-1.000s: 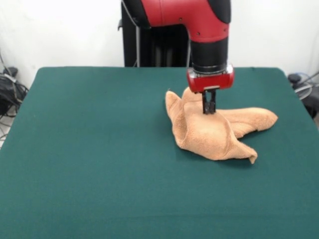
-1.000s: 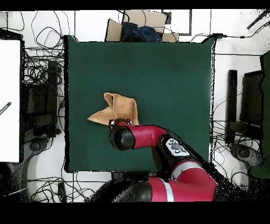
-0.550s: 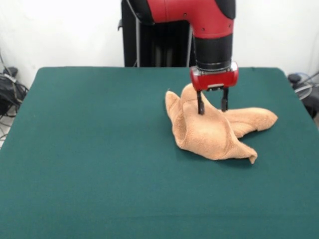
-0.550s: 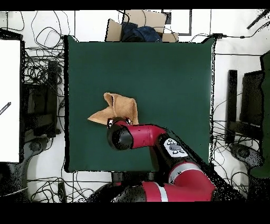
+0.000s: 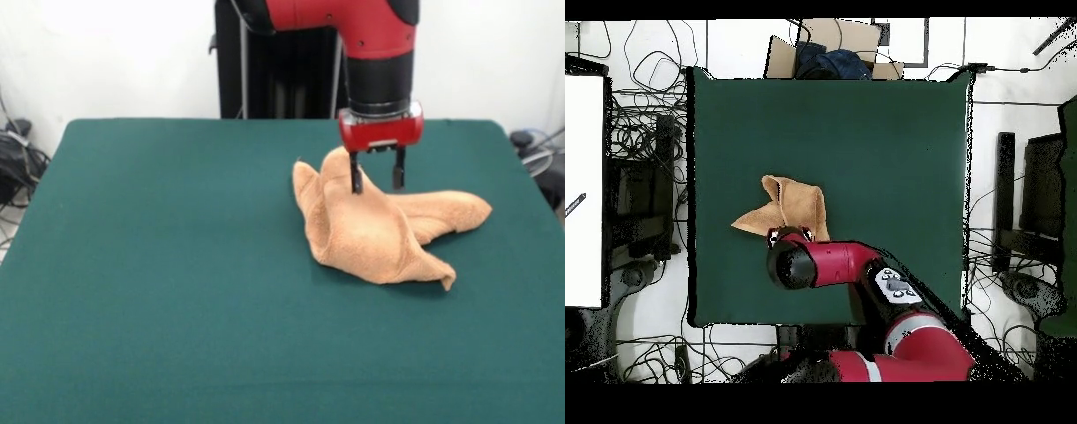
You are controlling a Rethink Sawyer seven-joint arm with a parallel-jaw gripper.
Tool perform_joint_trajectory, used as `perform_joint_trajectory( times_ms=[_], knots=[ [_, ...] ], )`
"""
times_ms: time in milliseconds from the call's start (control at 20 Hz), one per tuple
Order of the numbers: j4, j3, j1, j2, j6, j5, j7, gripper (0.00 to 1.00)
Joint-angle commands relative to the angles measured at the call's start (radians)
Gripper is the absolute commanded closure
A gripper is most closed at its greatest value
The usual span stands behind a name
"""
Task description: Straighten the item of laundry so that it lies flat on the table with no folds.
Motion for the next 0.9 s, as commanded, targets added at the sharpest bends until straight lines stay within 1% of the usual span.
perform_joint_trajectory(
  times_ms=[50, 250, 400, 500, 700, 800, 900],
  knots=[
    [0.034, -0.086, -0.029, 0.096, -0.138, -0.067, 0.148, 0.00],
    [-0.035, -0.145, 0.010, 0.208, -0.266, -0.089, 0.150, 0.00],
    [-0.081, -0.160, 0.028, 0.270, -0.312, -0.073, 0.144, 0.00],
    [-0.106, -0.160, 0.038, 0.293, -0.323, -0.059, 0.130, 0.00],
    [-0.182, -0.146, 0.054, 0.333, -0.295, -0.037, 0.092, 0.00],
    [-0.208, -0.134, 0.057, 0.342, -0.277, -0.035, 0.084, 0.00],
    [-0.211, -0.133, 0.064, 0.339, -0.277, -0.031, 0.088, 0.00]
  ],
)
